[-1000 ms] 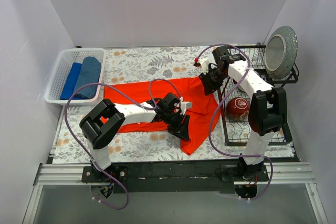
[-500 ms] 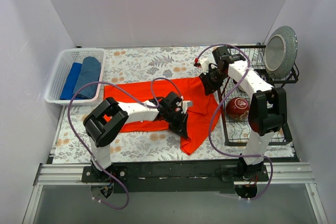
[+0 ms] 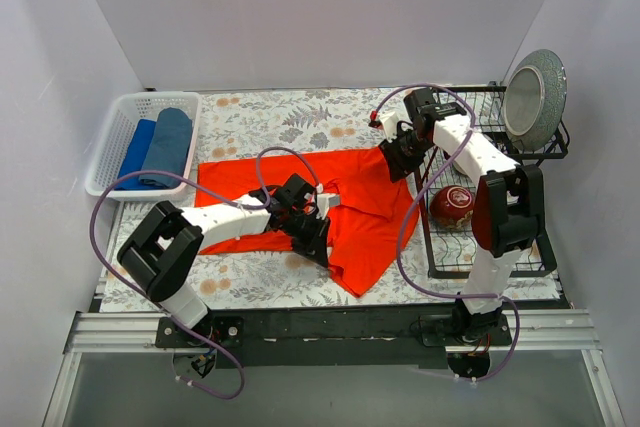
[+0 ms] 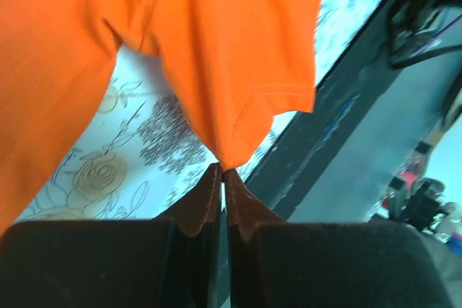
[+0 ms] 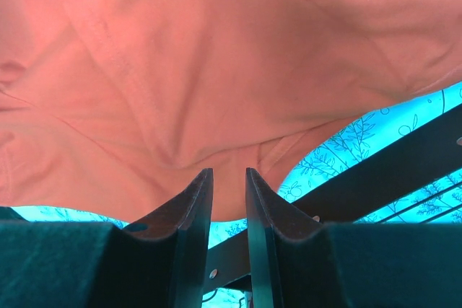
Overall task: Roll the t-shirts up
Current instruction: Fold the T-shirt at the center of the board.
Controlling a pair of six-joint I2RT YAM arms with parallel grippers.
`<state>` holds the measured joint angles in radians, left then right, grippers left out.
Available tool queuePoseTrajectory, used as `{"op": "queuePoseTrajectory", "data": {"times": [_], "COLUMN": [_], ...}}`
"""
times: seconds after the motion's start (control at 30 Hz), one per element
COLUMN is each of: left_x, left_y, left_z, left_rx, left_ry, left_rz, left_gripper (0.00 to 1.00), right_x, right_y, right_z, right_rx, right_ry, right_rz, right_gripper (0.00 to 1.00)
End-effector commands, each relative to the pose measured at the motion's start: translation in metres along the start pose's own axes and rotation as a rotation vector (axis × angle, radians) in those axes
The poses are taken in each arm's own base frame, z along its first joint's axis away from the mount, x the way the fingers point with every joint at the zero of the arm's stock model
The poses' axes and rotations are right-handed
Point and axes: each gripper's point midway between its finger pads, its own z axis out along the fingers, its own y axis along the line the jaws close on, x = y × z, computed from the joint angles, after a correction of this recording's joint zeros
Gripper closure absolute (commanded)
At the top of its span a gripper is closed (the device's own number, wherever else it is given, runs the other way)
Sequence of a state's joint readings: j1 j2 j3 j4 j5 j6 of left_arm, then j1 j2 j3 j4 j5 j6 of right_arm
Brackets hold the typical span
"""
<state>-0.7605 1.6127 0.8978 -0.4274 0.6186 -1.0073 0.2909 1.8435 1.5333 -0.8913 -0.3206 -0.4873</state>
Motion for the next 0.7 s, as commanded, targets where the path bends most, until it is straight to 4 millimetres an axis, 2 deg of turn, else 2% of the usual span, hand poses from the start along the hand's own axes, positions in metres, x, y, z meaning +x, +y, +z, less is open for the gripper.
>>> {"op": "queuePoseTrajectory", "data": {"times": [0.0, 0.07, 0.1, 0.17, 0.23, 0.27, 0.3, 0.33, 0.37, 0.4, 0.43, 0.47, 0.5, 0.53, 0.57, 0.6, 0.63, 0.67], "left_x": [0.02, 0.027, 0.026, 0.019, 0.011, 0.012, 0.004, 0.0, 0.0, 0.002, -0.001, 0.0, -0.001, -0.001, -0.006, -0.009, -0.009, -0.011], "left_y": [0.013, 0.025, 0.029, 0.032, 0.032, 0.034, 0.033, 0.03, 0.029, 0.034, 0.032, 0.036, 0.043, 0.047, 0.047, 0.052, 0.055, 0.057], "left_z": [-0.007, -0.008, -0.009, -0.014, -0.021, -0.026, -0.034, -0.042, -0.05, -0.056, -0.066, -0.07, -0.077, -0.081, -0.089, -0.094, -0.095, -0.1], "left_rx": [-0.054, -0.102, -0.112, -0.14, -0.148, -0.164, -0.17, -0.17, -0.172, -0.191, -0.205, -0.224, -0.244, -0.254, -0.266, -0.278, -0.284, -0.296], "left_ry": [0.027, 0.05, 0.051, 0.039, 0.03, 0.038, 0.02, -0.002, -0.012, -0.021, -0.059, -0.073, -0.094, -0.113, -0.147, -0.166, -0.173, -0.189], "left_rz": [0.07, 0.067, 0.082, 0.111, 0.189, 0.2, 0.22, 0.276, 0.299, 0.319, 0.392, 0.414, 0.423, 0.423, 0.445, 0.437, 0.434, 0.444], "left_gripper": [1.0, 1.0, 0.94, 0.71, 0.68, 0.67, 0.64, 0.63, 0.62, 0.6, 0.6, 0.59, 0.58, 0.55, 0.55, 0.55, 0.53, 0.53], "right_x": [-0.013, -0.013, -0.013, -0.014, -0.014, -0.009, -0.013, -0.018, -0.001, -0.008, -0.005, 0.012, 0.02, 0.017, 0.022, 0.045, 0.041, 0.049], "right_y": [-0.002, -0.001, -0.001, 0.006, 0.022, 0.034, 0.046, 0.06, 0.074, 0.09, 0.108, 0.121, 0.147, 0.161, 0.173, 0.193, 0.203, 0.212], "right_z": [-0.008, -0.008, -0.009, -0.014, -0.022, -0.033, -0.039, -0.061, -0.053, -0.054, -0.066, -0.054, -0.045, -0.053, -0.05, -0.033, -0.038, -0.032], "right_rx": [-0.005, -0.009, -0.009, -0.034, -0.104, -0.121, -0.156, -0.14, -0.17, -0.165, -0.141, -0.158, -0.172, -0.146, -0.15, -0.194, -0.18, -0.194], "right_ry": [-0.027, -0.024, -0.026, -0.037, -0.063, -0.088, -0.144, -0.22, -0.214, -0.263, -0.305, -0.282, -0.26, -0.314, -0.323, -0.285, -0.344, -0.344], "right_rz": [-0.019, -0.023, -0.026, -0.052, -0.127, -0.16, -0.2, -0.299, -0.319, -0.409, -0.503, -0.542, -0.636, -0.713, -0.774, -0.835, -0.9, -0.939], "right_gripper": [0.67, 0.67, 0.67, 0.67, 0.64, 0.64, 0.62, 0.61, 0.57, 0.56, 0.55, 0.54, 0.54, 0.55, 0.54, 0.54, 0.54, 0.54]}}
